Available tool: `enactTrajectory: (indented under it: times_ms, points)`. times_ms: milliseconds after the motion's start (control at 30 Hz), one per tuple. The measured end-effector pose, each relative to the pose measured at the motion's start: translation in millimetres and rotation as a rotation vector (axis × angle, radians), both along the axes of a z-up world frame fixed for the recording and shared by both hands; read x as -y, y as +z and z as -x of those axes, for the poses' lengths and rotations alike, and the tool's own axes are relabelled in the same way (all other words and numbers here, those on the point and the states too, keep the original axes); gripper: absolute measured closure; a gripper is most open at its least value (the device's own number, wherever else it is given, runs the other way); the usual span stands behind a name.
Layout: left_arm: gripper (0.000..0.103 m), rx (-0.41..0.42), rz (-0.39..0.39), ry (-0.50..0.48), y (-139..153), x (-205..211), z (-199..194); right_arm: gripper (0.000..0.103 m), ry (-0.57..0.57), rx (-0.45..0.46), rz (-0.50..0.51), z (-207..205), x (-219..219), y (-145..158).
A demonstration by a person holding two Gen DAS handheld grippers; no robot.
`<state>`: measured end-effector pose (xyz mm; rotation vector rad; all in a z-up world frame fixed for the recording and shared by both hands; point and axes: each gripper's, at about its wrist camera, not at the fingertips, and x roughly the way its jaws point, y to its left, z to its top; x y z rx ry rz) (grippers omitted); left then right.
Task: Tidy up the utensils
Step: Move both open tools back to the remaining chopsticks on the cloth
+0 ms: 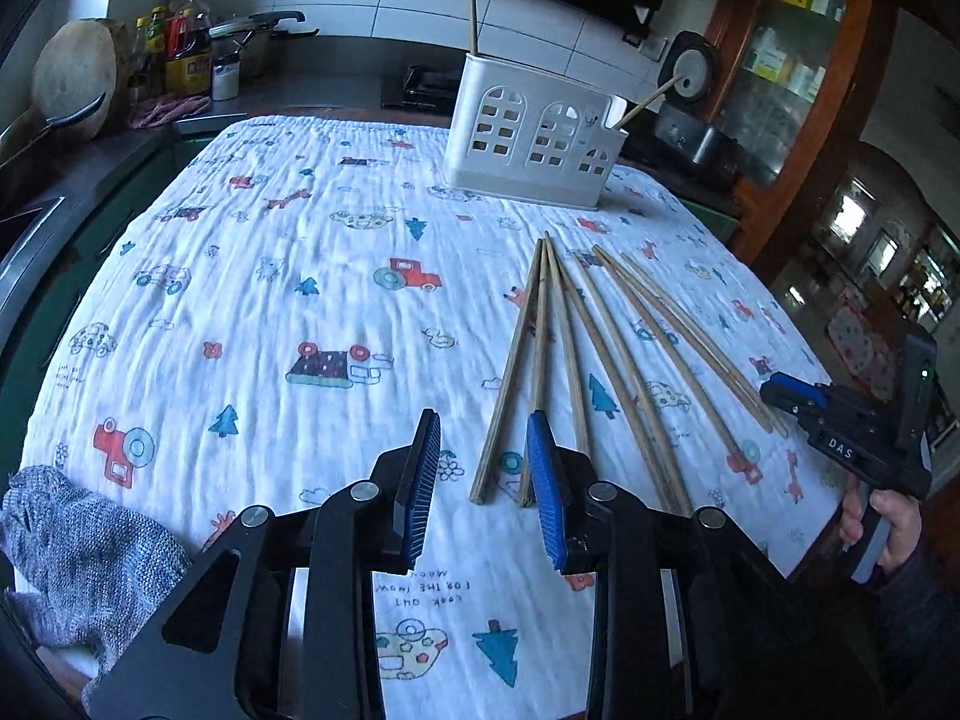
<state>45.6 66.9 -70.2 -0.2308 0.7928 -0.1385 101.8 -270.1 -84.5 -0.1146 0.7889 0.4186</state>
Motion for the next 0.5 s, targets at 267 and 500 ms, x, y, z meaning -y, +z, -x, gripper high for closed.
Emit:
enactTrajectory:
  times_ms: [267, 500]
  points:
    - [0.081, -0.015, -0.007, -0.023, -6, 4, 0, 0.091, 0.024, -0.032, 0.005, -7, -9, -7]
    - [0.081, -0.037, -0.031, -0.057, -15, 16, -19, 0.095, 0.017, -0.031, 0.025, -7, -9, -11]
